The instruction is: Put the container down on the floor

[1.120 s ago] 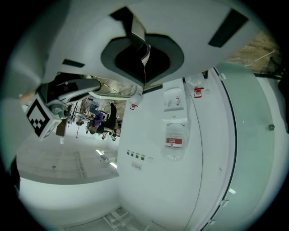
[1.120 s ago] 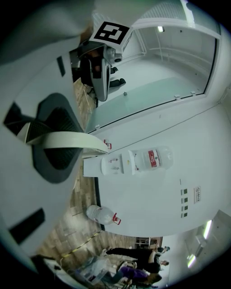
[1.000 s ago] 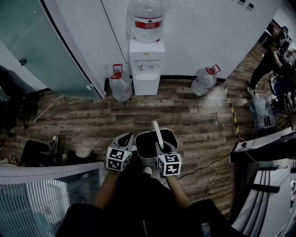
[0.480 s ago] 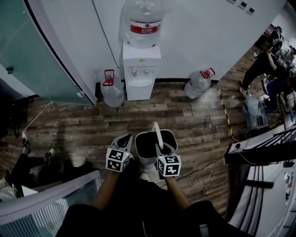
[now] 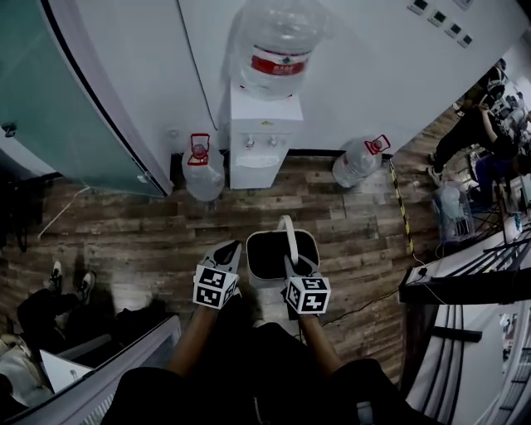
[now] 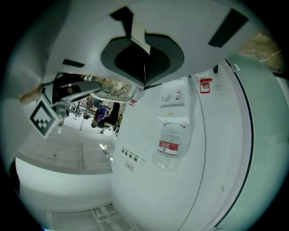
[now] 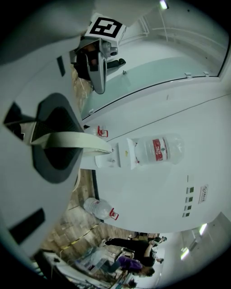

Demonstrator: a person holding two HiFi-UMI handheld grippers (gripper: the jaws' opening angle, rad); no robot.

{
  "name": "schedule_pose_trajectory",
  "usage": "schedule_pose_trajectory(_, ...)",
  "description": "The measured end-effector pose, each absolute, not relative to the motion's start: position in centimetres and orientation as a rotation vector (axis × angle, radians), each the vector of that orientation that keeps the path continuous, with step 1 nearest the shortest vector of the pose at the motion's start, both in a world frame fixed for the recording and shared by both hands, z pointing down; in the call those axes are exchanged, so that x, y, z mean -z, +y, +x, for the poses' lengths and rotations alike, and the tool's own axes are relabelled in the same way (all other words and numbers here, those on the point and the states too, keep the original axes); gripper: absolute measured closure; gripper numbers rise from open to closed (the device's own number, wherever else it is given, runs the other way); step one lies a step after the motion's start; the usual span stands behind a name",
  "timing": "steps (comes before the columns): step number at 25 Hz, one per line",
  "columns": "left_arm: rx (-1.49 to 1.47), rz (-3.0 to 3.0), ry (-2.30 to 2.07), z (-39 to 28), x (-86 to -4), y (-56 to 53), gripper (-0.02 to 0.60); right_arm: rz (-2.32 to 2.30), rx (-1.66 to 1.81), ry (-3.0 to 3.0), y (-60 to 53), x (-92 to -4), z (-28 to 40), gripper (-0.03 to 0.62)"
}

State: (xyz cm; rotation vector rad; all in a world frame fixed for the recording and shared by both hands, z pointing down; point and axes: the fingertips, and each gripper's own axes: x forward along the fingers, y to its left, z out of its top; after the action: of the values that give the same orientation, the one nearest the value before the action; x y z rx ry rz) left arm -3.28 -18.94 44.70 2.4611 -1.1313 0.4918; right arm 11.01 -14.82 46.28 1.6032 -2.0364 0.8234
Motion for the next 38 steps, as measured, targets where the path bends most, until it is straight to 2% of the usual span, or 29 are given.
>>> schedule_pose_trajectory(17,-0.535,2.414,-1.120,-8.1,-47.2,-24.7,0.566,1.531,-0.825,-2.041,-22.9,-48.5,6.5,0.528)
schedule_pose_trajectory(38,-0.569,2.353,-1.171,-6.8,-50.6,-36.9,0.566,1.414,-0.878,-2.085,-35.0,-52.6,4.8,0.528)
